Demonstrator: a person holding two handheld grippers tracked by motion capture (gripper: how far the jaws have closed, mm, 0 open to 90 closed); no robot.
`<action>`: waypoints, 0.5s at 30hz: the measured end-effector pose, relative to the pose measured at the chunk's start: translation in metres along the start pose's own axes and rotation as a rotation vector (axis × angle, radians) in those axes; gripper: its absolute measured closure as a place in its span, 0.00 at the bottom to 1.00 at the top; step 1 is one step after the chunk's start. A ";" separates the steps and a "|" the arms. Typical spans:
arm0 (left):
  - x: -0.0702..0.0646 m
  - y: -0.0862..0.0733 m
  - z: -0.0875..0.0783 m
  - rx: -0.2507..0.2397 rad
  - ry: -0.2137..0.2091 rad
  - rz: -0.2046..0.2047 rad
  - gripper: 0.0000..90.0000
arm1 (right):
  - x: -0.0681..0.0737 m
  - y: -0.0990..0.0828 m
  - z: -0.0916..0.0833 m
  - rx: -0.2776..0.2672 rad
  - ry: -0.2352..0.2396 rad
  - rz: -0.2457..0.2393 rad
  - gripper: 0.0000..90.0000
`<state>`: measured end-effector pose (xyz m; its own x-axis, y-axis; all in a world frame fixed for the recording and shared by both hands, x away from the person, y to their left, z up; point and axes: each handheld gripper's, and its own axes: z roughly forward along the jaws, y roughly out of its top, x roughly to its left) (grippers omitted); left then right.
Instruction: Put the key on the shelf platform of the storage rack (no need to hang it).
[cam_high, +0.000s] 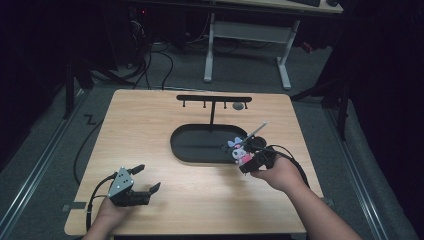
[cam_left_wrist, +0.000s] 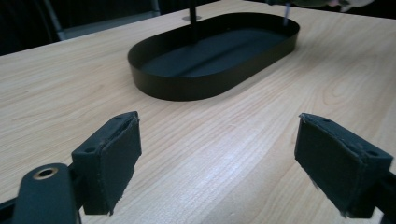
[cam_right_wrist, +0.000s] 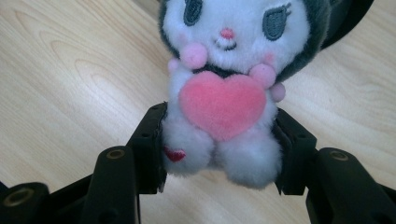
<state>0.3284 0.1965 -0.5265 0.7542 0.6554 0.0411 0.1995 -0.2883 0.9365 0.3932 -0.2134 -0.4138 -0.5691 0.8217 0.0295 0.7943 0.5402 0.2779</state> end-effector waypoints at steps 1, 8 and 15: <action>-0.001 0.000 0.000 -0.001 0.004 0.007 0.17 | 0.000 0.002 0.001 -0.001 -0.004 -0.002 0.52; 0.000 0.000 0.001 0.004 0.009 -0.004 0.17 | 0.000 0.015 0.009 0.009 -0.003 -0.013 0.52; -0.002 0.000 0.002 0.001 -0.001 0.010 0.18 | 0.000 0.030 0.019 0.015 -0.003 -0.025 0.52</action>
<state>0.3283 0.1944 -0.5272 0.7566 0.6520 0.0501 0.1928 -0.2957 0.9356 0.4209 -0.1933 -0.4237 -0.5880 0.8086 0.0201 0.7832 0.5630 0.2637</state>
